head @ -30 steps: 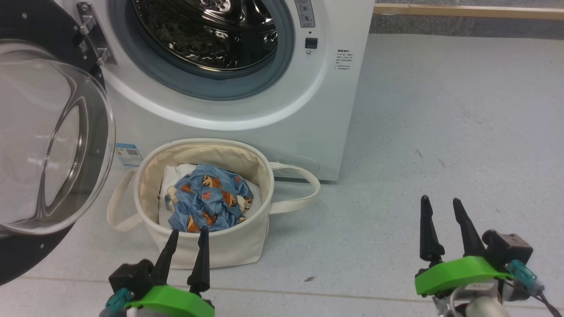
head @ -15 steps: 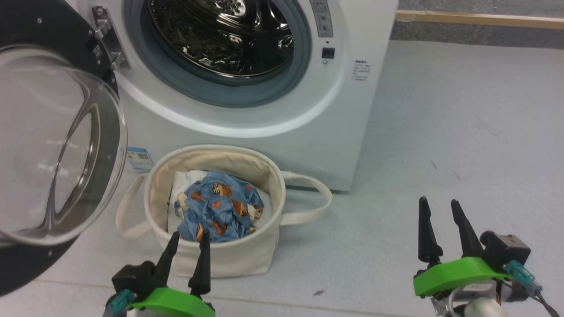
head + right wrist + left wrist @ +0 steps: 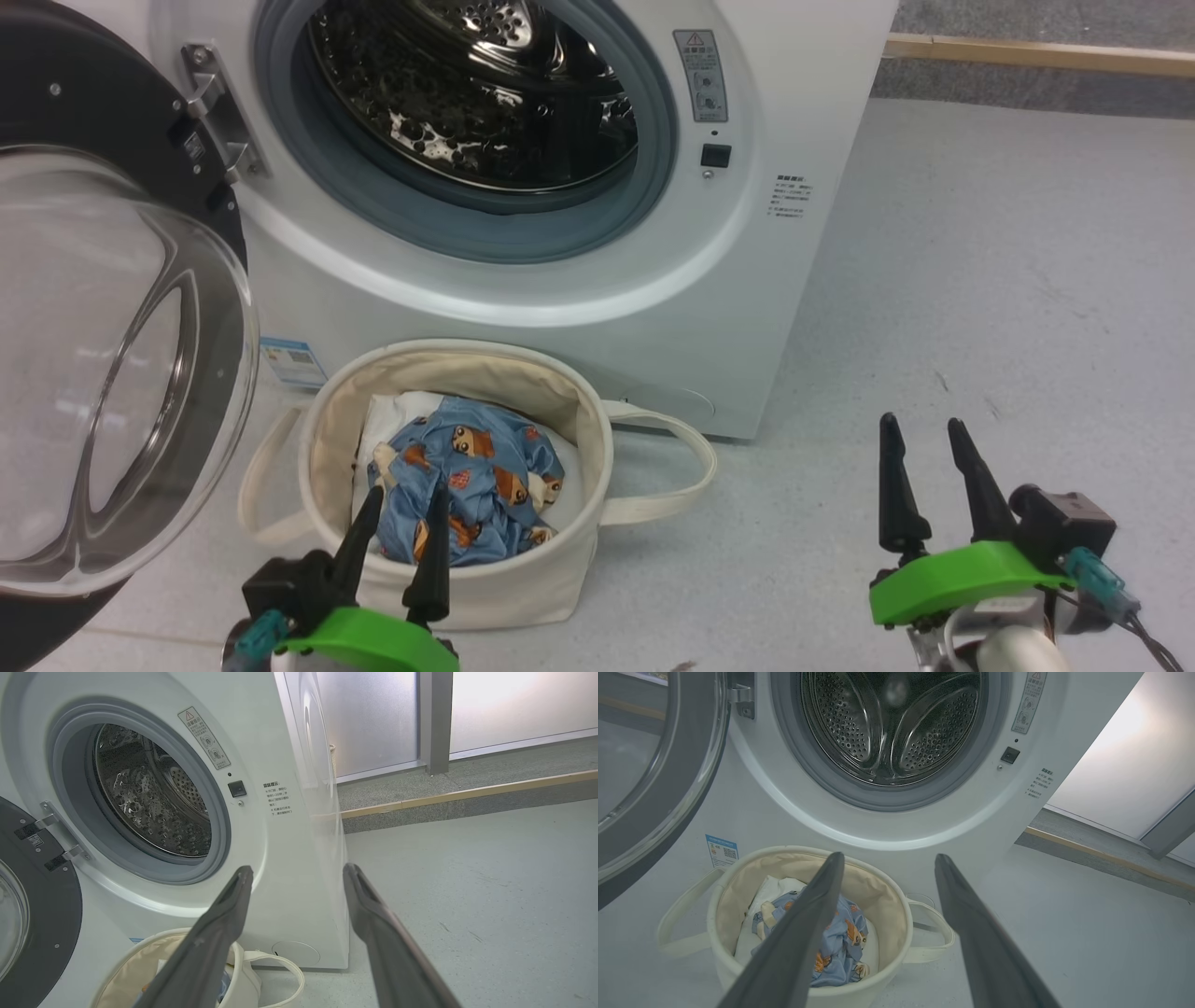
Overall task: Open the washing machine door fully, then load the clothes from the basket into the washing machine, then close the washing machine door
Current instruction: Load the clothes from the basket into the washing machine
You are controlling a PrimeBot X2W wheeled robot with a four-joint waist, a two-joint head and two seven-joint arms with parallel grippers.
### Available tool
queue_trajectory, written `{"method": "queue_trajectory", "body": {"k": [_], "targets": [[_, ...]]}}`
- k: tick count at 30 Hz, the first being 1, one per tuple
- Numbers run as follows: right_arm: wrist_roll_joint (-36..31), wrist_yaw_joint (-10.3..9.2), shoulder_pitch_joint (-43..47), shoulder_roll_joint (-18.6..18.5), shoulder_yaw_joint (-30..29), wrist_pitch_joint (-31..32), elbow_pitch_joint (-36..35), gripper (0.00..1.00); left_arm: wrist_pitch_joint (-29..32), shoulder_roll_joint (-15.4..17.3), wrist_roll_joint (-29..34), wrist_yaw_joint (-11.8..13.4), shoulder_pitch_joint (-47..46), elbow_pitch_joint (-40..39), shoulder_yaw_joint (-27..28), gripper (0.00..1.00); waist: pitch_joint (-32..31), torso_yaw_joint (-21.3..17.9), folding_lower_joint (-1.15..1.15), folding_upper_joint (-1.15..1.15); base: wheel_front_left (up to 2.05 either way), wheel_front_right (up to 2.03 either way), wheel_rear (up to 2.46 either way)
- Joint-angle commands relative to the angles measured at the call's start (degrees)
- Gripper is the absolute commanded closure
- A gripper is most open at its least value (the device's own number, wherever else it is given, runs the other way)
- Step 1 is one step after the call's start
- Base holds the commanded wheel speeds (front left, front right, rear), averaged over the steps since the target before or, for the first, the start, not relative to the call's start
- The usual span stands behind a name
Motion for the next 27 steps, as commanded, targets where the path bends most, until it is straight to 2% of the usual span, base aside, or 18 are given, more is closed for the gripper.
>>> {"method": "queue_trajectory", "body": {"k": [1,13,17,22,27], "targets": [[-0.6,0.01,-1.7,-0.1,1.6,-0.7,-1.8,0.00,-0.3,0.8,0.6,0.4,-1.6,-1.3,1.4,0.00,0.3,0.0,0.00,0.00,0.00,0.00,0.00],[-1.5,0.01,-1.9,-0.1,4.0,-0.7,-2.0,0.00,-0.3,0.8,1.5,1.9,-4.2,2.9,1.2,0.00,3.9,-2.4,0.00,0.00,0.00,0.00,0.00],[-2.0,0.01,-3.3,-0.1,4.2,-0.7,-2.9,0.00,-0.3,0.8,1.8,1.5,-7.1,5.2,1.6,0.00,7.2,-3.7,0.00,0.00,0.00,0.00,0.00],[-3.6,0.01,-6.4,-0.1,3.4,-0.7,-5.1,0.00,-0.3,0.8,4.1,0.4,-13.6,11.3,2.5,0.00,14.0,-5.0,0.00,0.00,0.00,0.00,0.00],[-4.7,0.01,-9.7,-0.1,2.4,-0.7,-7.6,0.00,-0.3,0.8,4.9,0.1,-23.2,24.0,2.6,0.00,22.2,-6.1,0.00,0.00,0.00,0.00,0.00]]}}
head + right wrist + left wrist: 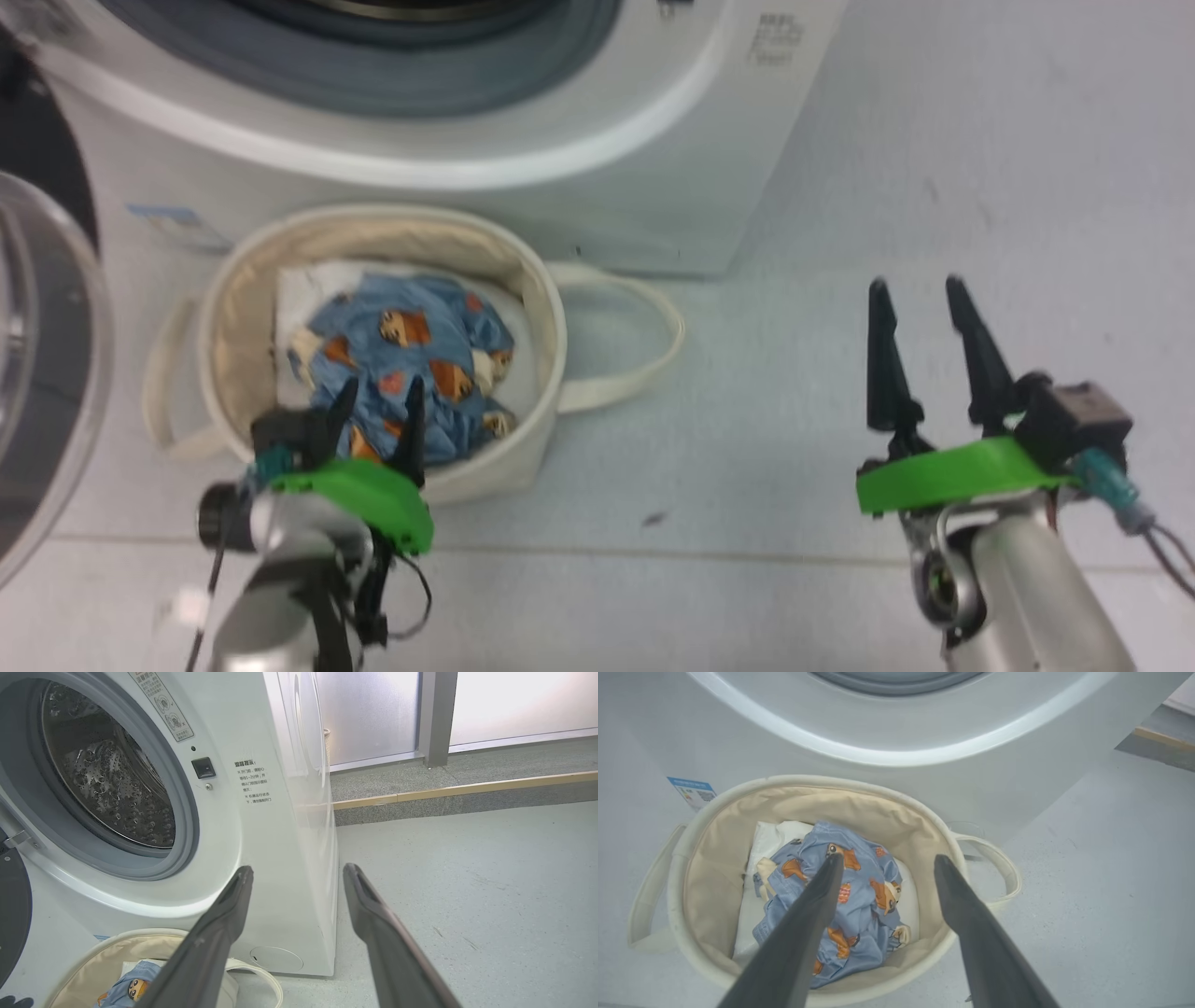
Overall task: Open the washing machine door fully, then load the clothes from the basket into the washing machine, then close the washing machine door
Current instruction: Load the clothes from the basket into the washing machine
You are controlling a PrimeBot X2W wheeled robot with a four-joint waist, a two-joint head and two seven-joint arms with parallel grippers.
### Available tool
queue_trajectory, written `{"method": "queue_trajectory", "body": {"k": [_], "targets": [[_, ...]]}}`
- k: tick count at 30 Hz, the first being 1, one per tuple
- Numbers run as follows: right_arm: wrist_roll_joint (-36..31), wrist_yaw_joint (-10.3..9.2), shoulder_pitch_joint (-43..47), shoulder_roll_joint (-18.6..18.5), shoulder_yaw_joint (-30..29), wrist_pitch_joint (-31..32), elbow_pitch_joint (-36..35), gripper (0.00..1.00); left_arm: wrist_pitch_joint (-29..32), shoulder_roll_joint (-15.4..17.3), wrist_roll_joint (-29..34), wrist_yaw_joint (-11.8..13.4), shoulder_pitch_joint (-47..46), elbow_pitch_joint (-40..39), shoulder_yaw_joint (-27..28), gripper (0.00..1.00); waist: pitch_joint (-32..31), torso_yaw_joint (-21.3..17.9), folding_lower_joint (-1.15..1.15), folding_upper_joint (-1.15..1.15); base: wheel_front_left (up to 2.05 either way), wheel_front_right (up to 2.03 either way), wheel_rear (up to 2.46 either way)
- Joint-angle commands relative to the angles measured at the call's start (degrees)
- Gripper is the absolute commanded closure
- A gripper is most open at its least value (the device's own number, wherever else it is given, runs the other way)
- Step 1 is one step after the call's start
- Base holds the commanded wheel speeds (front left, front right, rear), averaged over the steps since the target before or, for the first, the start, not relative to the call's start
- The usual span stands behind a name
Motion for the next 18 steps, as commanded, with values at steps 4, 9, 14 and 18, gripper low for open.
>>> {"method": "queue_trajectory", "body": {"k": [4,9,14,18], "targets": [[-1.0,0.01,-3.4,-0.1,-0.1,-0.7,-3.5,0.00,-0.3,1.1,0.6,-0.4,-9.6,9.8,1.4,0.00,11.6,-1.9,-0.01,0.00,0.00,0.00,0.00],[-1.8,0.01,-6.2,-0.1,-0.1,-0.7,-3.9,0.00,2.6,2.3,0.1,0.0,-19.4,19.6,1.6,0.00,18.0,-2.2,-0.01,0.00,0.00,0.00,0.00],[-1.7,0.01,-8.3,-0.1,0.2,-0.7,-3.6,0.00,7.6,3.2,1.0,2.7,-25.2,22.5,0.6,0.00,21.3,-2.4,-0.01,0.00,0.00,0.00,0.00],[-1.4,0.01,-9.2,-0.1,0.8,-0.7,-3.6,0.00,11.6,3.9,2.6,5.4,-27.9,23.2,-1.1,0.00,22.6,-2.4,-0.01,0.00,0.00,0.00,0.00]]}}
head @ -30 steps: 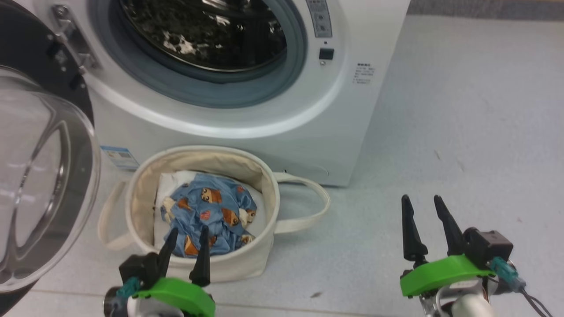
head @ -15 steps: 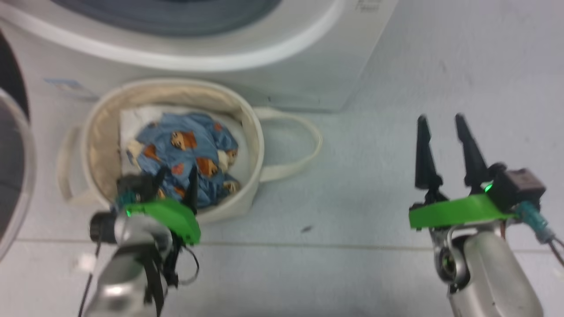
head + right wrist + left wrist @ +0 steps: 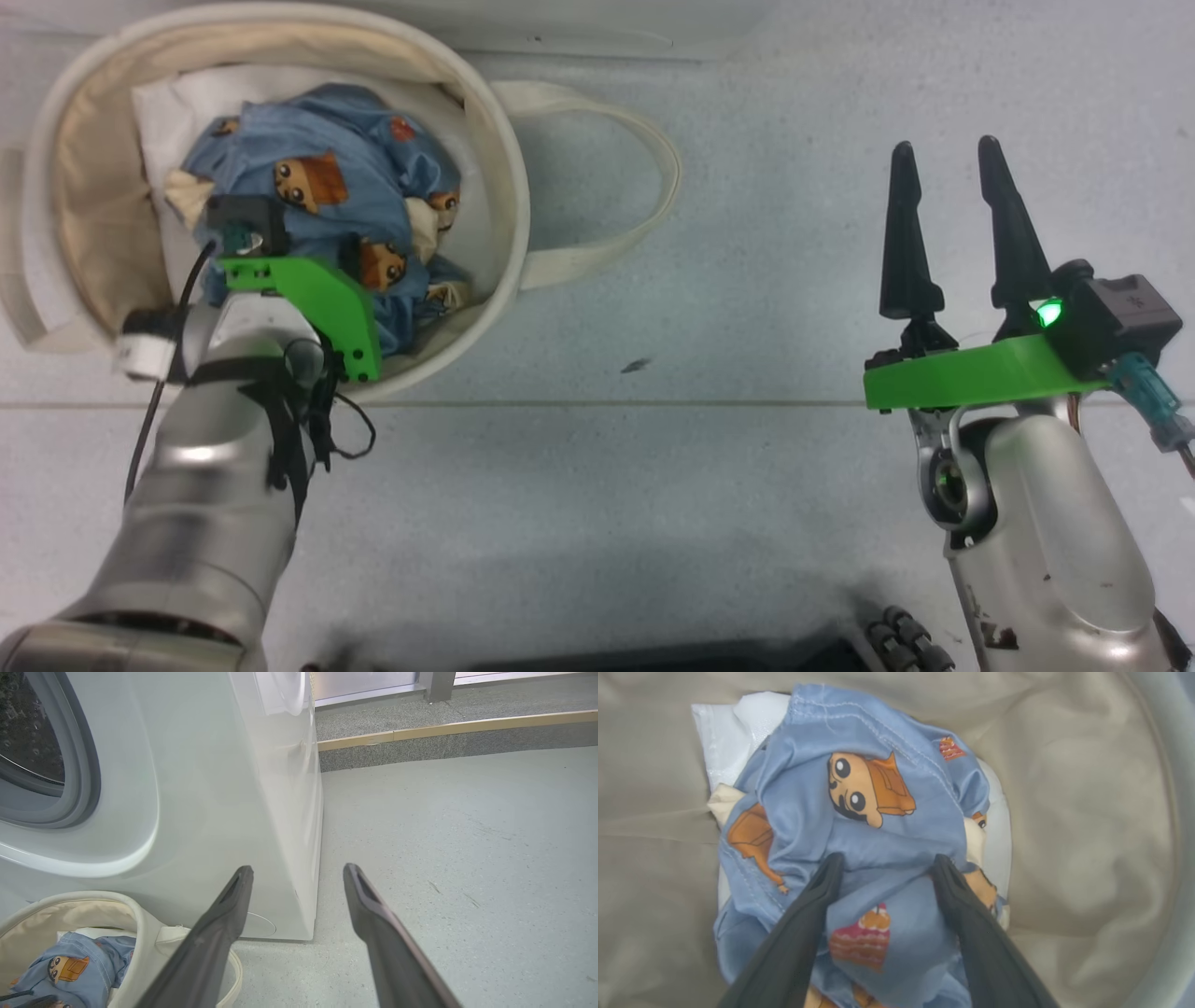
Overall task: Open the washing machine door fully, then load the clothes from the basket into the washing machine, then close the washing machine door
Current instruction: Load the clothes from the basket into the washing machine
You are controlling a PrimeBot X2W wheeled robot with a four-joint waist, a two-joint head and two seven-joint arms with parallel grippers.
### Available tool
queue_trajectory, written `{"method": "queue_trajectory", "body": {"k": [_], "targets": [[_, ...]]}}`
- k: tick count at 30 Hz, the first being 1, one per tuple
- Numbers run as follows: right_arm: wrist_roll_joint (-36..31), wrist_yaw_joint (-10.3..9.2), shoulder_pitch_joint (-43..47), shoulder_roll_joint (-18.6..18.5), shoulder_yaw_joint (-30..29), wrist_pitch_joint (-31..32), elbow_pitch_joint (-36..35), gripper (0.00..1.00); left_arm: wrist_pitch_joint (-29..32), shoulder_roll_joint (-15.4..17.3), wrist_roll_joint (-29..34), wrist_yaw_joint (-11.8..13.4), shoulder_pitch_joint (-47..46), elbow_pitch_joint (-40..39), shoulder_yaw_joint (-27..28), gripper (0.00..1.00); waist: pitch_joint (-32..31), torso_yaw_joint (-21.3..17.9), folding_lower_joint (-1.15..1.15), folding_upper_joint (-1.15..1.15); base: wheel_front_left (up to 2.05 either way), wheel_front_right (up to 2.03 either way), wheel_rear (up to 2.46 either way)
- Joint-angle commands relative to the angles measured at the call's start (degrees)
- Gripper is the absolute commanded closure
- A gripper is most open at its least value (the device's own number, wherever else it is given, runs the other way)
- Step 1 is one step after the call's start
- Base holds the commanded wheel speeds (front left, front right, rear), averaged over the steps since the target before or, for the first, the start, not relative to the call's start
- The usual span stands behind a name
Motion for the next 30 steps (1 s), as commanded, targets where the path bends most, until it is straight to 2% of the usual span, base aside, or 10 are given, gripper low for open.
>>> {"method": "queue_trajectory", "body": {"k": [1,5,11,15,20,21,22,26,30], "targets": [[0.1,0.01,0.4,0.1,1.8,-0.7,-1.6,0.00,1.7,2.9,1.3,1.8,-0.9,-0.4,-0.3,0.00,1.4,-0.3,-0.02,0.00,0.00,0.00,0.00],[0.1,0.01,-0.4,0.1,2.5,-0.7,-1.7,0.00,6.6,3.1,2.2,4.4,-2.7,-0.1,-1.4,0.00,2.9,-0.5,-0.02,0.00,0.00,0.00,0.00],[0.1,0.01,-1.2,0.1,3.3,-0.7,-2.1,0.00,10.9,3.6,4.2,6.9,-4.7,0.0,-3.7,0.00,5.1,-0.9,-0.02,0.00,0.00,0.00,0.00],[0.2,0.01,-1.6,0.1,3.8,-0.7,-2.3,0.00,10.5,3.5,5.1,6.8,-6.5,0.0,-5.1,0.00,6.8,-1.3,-0.02,0.00,0.00,0.00,0.00],[-0.3,0.01,-2.0,0.1,3.6,-0.7,-2.6,0.00,13.1,3.3,5.1,7.0,-6.9,0.0,-5.9,0.00,7.9,-1.4,-0.02,0.00,0.00,0.00,0.00],[-0.3,0.01,-2.0,0.1,3.6,-0.7,-2.7,0.00,12.9,3.2,5.0,6.9,-7.0,0.0,-5.9,0.44,7.9,-1.4,-0.02,0.00,0.00,0.00,0.00],[-0.4,0.01,-2.0,0.1,3.5,-0.7,-2.7,0.00,12.7,3.2,4.7,6.7,-6.9,0.0,-5.9,1.00,7.8,-1.3,-0.02,0.00,0.00,0.00,0.00],[-1.0,0.01,-2.2,0.1,3.0,-0.7,-2.7,0.00,10.2,3.1,3.5,6.0,-6.1,0.0,-5.2,1.00,6.9,-0.8,-0.02,0.00,0.00,0.00,0.00],[-2.0,0.01,-2.4,0.1,2.4,-0.7,-2.6,0.00,1.3,3.7,2.3,7.2,-5.2,-0.3,-4.1,1.00,4.7,-0.2,-0.02,0.00,0.00,0.00,0.00]]}}
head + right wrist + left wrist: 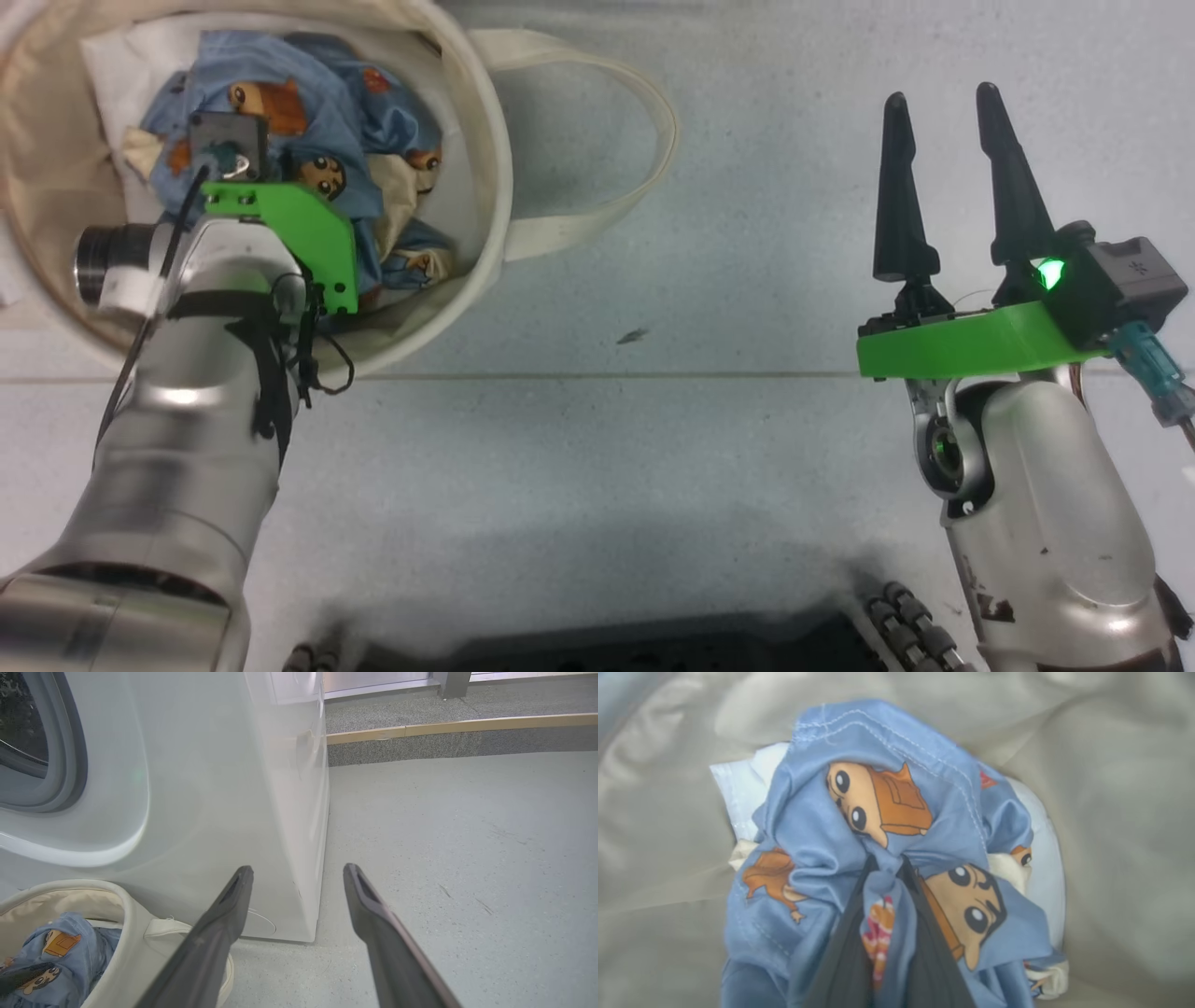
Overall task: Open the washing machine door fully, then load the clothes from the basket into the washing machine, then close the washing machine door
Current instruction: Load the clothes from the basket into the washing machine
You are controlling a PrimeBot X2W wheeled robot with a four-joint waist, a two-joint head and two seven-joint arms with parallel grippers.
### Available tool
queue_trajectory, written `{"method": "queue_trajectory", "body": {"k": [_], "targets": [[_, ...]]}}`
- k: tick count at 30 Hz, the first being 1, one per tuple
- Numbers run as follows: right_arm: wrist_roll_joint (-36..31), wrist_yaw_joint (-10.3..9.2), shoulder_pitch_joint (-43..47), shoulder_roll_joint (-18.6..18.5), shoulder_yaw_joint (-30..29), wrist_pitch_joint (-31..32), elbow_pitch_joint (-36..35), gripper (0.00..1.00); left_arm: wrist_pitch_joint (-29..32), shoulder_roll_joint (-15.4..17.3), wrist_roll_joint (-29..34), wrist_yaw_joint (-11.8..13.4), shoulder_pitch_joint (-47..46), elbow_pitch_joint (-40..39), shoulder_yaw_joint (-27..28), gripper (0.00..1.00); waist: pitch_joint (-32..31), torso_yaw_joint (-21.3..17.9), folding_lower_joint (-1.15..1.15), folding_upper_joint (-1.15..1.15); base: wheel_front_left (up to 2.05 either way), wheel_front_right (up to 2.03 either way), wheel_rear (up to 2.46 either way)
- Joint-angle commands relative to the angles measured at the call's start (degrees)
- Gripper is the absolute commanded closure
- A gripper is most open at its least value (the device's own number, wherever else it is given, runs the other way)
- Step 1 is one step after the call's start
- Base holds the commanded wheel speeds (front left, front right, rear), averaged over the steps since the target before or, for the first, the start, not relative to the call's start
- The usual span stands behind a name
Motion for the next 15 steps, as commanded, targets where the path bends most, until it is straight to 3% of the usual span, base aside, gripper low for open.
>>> {"method": "queue_trajectory", "body": {"k": [1,5,10,15], "targets": [[-0.4,0.00,1.4,0.2,0.9,-0.7,-1.7,0.00,-2.1,2.4,-0.9,-0.1,2.2,-0.8,1.3,1.00,-1.6,0.5,0.00,0.00,0.00,0.00,0.00],[-0.5,0.00,2.4,0.2,0.6,-0.7,-1.1,0.00,-10.0,2.1,-4.0,-3.4,4.1,-0.8,3.5,1.00,-6.0,1.6,0.00,0.00,0.00,0.00,0.00],[0.2,0.00,4.3,0.2,0.4,-0.7,0.1,0.00,-12.8,1.9,-7.6,-7.1,7.5,-3.8,6.7,1.00,-11.7,2.8,0.00,0.00,0.00,0.00,0.00],[1.3,0.00,6.3,0.2,0.0,-0.7,1.1,0.00,-12.9,2.1,-8.5,-9.1,14.9,-17.4,11.1,1.00,-17.8,3.8,0.00,0.00,0.00,0.00,0.00]]}}
